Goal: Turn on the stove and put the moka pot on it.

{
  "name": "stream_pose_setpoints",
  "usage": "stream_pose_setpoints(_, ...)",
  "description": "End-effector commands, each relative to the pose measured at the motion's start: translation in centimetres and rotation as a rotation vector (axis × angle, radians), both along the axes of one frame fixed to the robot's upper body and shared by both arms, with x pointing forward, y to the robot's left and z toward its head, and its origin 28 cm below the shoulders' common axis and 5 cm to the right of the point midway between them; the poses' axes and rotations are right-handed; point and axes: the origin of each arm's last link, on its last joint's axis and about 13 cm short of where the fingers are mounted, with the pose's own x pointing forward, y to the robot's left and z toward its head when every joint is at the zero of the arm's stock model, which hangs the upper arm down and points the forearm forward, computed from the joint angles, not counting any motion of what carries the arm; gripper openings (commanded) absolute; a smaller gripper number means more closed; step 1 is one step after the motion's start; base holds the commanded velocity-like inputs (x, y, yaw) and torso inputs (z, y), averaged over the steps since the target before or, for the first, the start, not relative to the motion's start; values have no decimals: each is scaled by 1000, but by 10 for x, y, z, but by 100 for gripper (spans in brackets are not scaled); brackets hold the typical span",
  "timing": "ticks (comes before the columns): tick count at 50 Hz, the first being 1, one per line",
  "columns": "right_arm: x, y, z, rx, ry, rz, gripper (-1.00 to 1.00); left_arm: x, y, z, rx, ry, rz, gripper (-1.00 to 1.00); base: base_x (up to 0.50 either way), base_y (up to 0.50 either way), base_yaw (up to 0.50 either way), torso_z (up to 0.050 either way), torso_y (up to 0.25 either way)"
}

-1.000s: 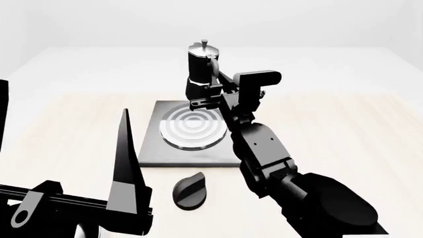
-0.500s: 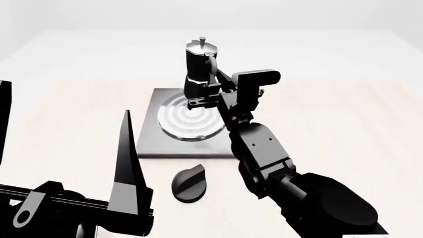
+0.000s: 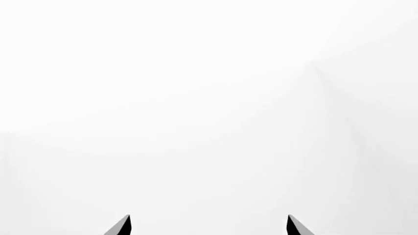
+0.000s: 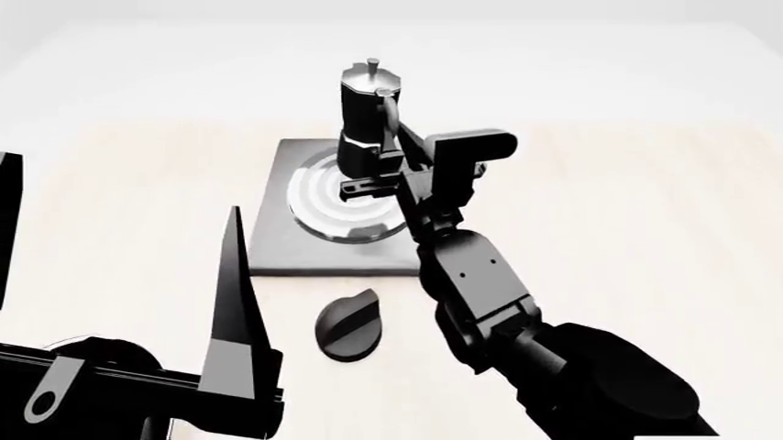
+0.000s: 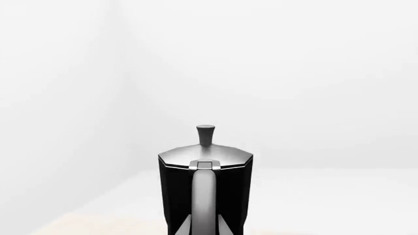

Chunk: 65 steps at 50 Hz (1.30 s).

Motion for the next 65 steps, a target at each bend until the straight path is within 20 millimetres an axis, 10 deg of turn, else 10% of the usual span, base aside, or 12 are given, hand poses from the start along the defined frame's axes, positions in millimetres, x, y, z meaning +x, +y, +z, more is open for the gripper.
stream_pose_setpoints(1, 0, 6, 12, 12, -72, 11, -100, 0, 0, 0, -2, 2, 0, 100, 0, 0, 0, 0, -82)
stream_pose_setpoints(63, -3, 7, 6, -6, -47, -21, -100, -2, 0, -2, -15, -4, -8, 100, 0, 0, 0, 0, -68)
stream_pose_setpoints(64, -2, 8, 7, -6, -45, -23, 100, -2, 0, -2, -14, -4, -8, 100, 0, 0, 0, 0, 0)
stream_pose_setpoints(65, -2, 7, 7, -5, -43, -24, 100, -2, 0, -2, -14, -4, -8, 100, 0, 0, 0, 0, 0)
